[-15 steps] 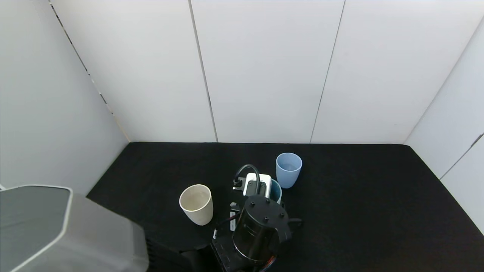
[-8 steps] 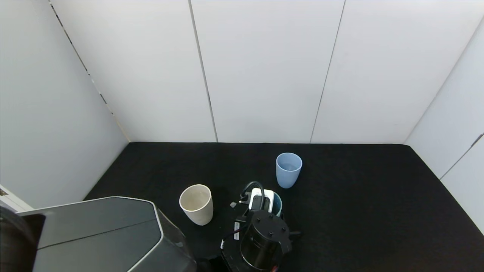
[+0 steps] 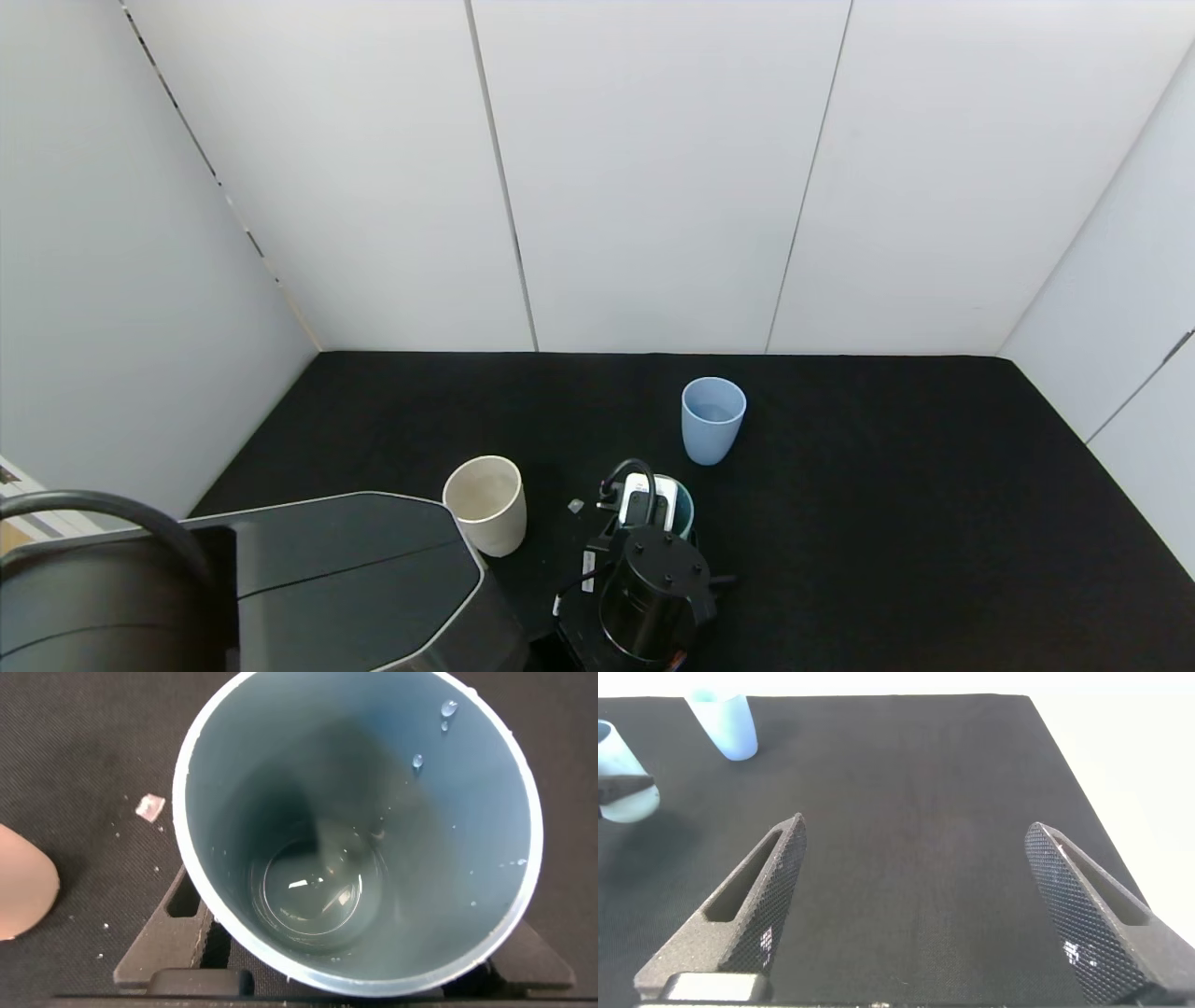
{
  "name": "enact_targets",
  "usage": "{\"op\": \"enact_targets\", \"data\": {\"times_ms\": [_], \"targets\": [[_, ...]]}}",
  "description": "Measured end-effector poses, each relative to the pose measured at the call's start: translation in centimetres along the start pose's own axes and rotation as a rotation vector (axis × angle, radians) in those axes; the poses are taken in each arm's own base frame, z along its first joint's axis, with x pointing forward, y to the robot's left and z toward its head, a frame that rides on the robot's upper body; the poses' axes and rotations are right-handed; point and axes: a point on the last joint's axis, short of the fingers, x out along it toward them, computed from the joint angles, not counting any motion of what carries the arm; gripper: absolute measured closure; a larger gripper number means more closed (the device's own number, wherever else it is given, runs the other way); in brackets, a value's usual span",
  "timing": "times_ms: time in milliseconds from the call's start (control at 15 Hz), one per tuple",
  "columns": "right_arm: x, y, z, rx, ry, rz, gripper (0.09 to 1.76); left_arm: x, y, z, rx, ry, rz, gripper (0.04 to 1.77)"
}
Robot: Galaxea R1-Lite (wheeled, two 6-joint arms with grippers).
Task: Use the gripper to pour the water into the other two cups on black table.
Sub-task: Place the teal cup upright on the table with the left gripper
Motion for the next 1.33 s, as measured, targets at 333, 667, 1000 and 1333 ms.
{"op": "enact_targets", "data": {"times_ms": [333,667,1000,1333], "targets": [[0.0,0.0,0.0,0.000,0.000,0.000,0.14,0.7,0.2,-0.5,-0.005,-0.024,0.003,0.65],[0.0,0.0,0.0,0.000,0.000,0.000,0.14,1.0,0.1,-1.2,0.005,-0.014,0.006,0.65],[0.0,0.0,0.0,0.000,0.000,0.000,0.14,1.0,0.1,-1.4,0.012,-0.009,0.007,0.65],[0.0,0.0,0.0,0.000,0.000,-0.001,0.14,1.1,0.1,-1.3,0.010,-0.014,0.008,0.40]]}}
